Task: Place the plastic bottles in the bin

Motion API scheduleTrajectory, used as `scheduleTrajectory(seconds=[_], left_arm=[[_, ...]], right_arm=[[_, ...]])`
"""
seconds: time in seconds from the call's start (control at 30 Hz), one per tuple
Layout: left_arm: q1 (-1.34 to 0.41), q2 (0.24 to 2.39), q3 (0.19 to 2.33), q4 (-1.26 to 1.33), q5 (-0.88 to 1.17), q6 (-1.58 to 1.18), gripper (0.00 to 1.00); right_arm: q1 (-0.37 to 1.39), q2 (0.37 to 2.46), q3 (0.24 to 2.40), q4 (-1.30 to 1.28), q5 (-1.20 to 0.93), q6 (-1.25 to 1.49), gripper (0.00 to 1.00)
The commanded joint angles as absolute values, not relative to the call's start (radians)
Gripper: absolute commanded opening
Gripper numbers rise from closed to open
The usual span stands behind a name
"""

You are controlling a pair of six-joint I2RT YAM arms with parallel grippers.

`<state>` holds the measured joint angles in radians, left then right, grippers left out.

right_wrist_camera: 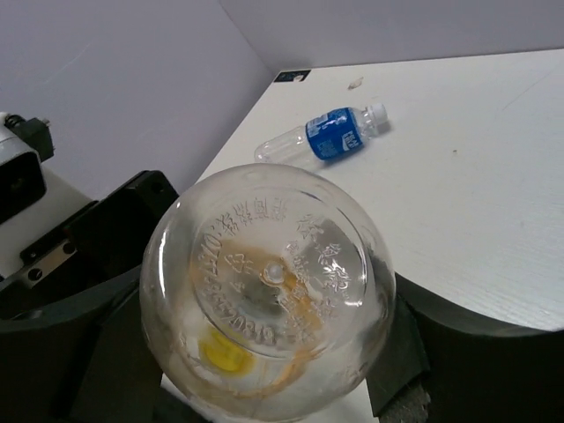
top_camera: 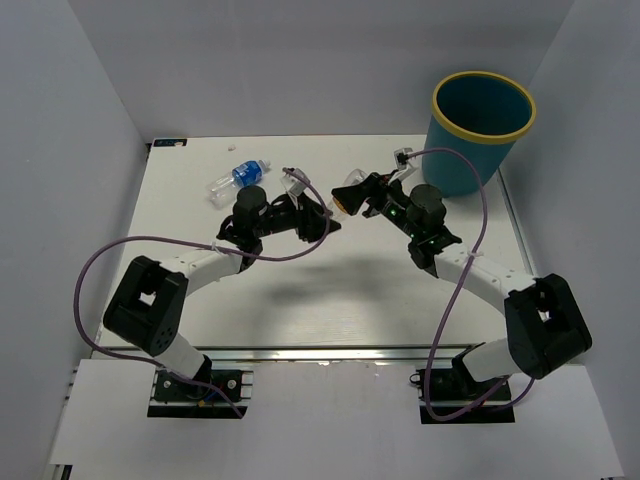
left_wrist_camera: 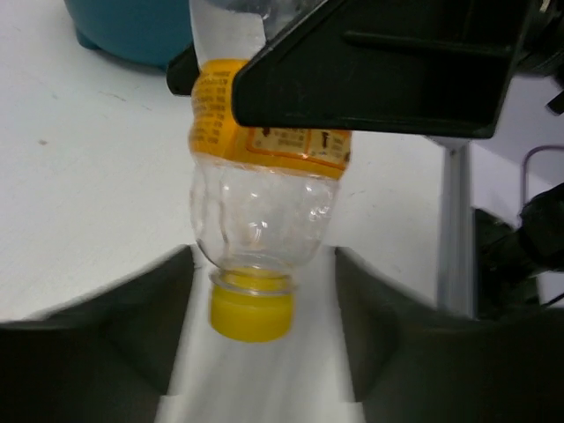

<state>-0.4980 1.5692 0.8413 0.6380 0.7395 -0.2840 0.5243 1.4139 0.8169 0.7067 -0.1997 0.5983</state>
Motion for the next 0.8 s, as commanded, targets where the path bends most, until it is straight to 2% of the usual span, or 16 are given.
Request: scheduleTrajectory(seconds=[0.0, 0.03, 0.17, 0.27, 0.37, 0.57, 0.63, 0.77], left_arm=[[-0.511, 1.508, 0.876, 0.545, 0.738, -0.218, 0.85], [-0.511, 1.496, 0.887, 0.494, 0.724, -0.201, 0.98], [-0.511, 1.468, 0.925, 0.368, 0.64, -0.138, 0.98], [-0.511, 1.444, 0.949, 0.296, 0.58, -0.089, 0.98], [-0.509, 1.431, 0.959, 0.282, 0.48, -0.058, 0.98], [-0.482, 1.492, 1.067, 0.18, 0.306, -0.054, 0.98], [-0.457, 1.509, 1.092, 0.152, 0.279, -0.077, 0.98], [-0.426, 1.508, 1.143, 0.078, 0.239, -0.08, 0.98]], right_arm=[[0.517, 1.364, 0.816, 0.77, -0.115, 0.548, 0.36], [0.517, 1.359, 0.821, 0.755, -0.101, 0.535, 0.3], [0.511, 1.338, 0.894, 0.596, 0.076, 0.416, 0.26], [0.474, 1.331, 1.027, 0.462, 0.19, 0.346, 0.24], [0.402, 1.35, 1.138, 0.344, 0.207, 0.316, 0.24], [0.22, 1.526, 1.506, 0.14, 0.204, 0.18, 0.24], [0.169, 1.572, 1.63, 0.092, 0.321, 0.119, 0.25], [0.1, 1.707, 1.77, 0.072, 0.423, 0.052, 0.27]])
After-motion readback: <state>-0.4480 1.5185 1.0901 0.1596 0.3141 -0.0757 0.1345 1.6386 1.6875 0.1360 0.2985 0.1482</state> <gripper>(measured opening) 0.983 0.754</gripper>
